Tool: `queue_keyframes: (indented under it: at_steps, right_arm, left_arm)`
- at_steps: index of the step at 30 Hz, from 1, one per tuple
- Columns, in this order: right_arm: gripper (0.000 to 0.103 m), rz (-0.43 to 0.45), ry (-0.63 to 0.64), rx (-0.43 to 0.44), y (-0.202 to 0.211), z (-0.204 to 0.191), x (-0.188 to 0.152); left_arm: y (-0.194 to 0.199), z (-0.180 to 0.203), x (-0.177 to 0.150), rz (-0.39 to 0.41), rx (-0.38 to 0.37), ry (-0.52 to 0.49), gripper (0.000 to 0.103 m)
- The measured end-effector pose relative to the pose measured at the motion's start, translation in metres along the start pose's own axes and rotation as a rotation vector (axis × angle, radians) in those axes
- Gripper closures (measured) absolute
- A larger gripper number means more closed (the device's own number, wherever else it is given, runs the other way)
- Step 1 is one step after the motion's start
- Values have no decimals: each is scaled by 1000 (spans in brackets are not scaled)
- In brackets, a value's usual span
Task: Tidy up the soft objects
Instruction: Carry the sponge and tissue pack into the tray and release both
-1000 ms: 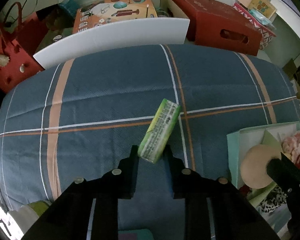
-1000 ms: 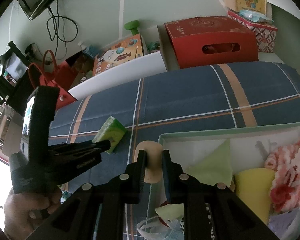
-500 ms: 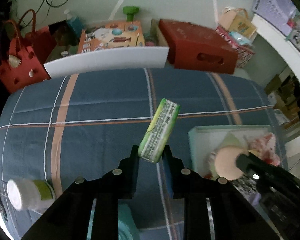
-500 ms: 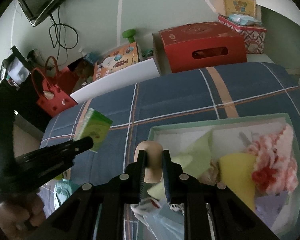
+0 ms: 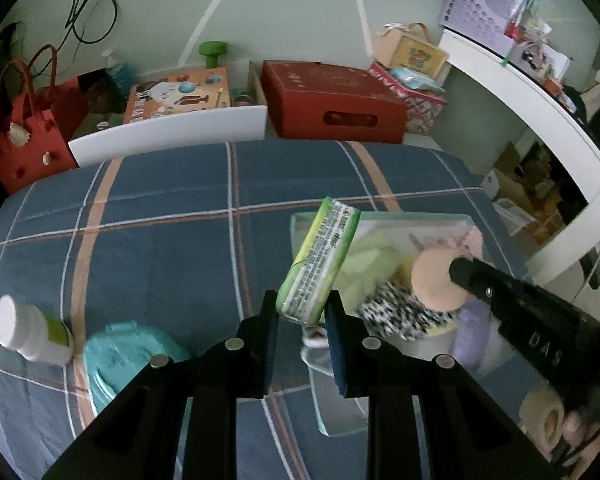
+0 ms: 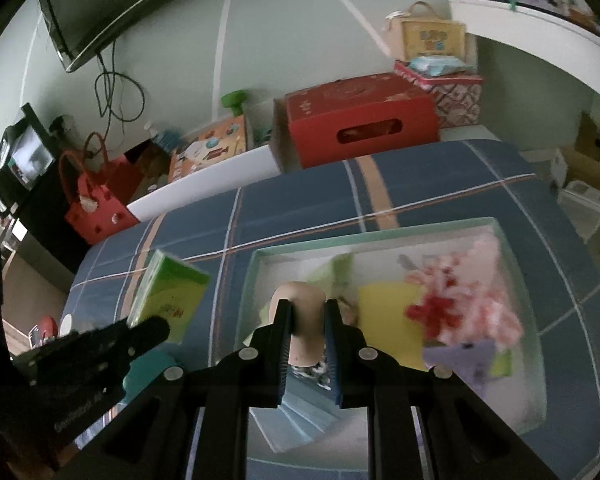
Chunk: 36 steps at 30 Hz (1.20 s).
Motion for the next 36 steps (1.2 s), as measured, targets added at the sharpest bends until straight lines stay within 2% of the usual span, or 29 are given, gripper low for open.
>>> queue_keyframes:
  at_steps: [9,21,29,36]
  right_arm:
    - [86,47,-18,-34,29,18,-6]
    - [85,9,-26,-62,31,32,-31]
    - [85,-37,-50,-63,23,42,-49]
    - [85,-85,-84,-44,9,50,-59]
  left_arm:
    - [6,20,-32,-9,-44,-29,79]
    - [2,60,-61,-38,-101,-128,79]
    - [-11,76,-77,-104,-170,-131,79]
    - [-34,74,-90,-184,-210,-85,79]
Point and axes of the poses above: each gripper's, at about its wrist camera, not at the fingertips, and y roughly against the way its jaws point, z to its right, x to its top, the point moved 9 cm from there along -y, roughly the way its jaws point, and after that the axes turned 8 degrees about x, right-handed, at the moved point
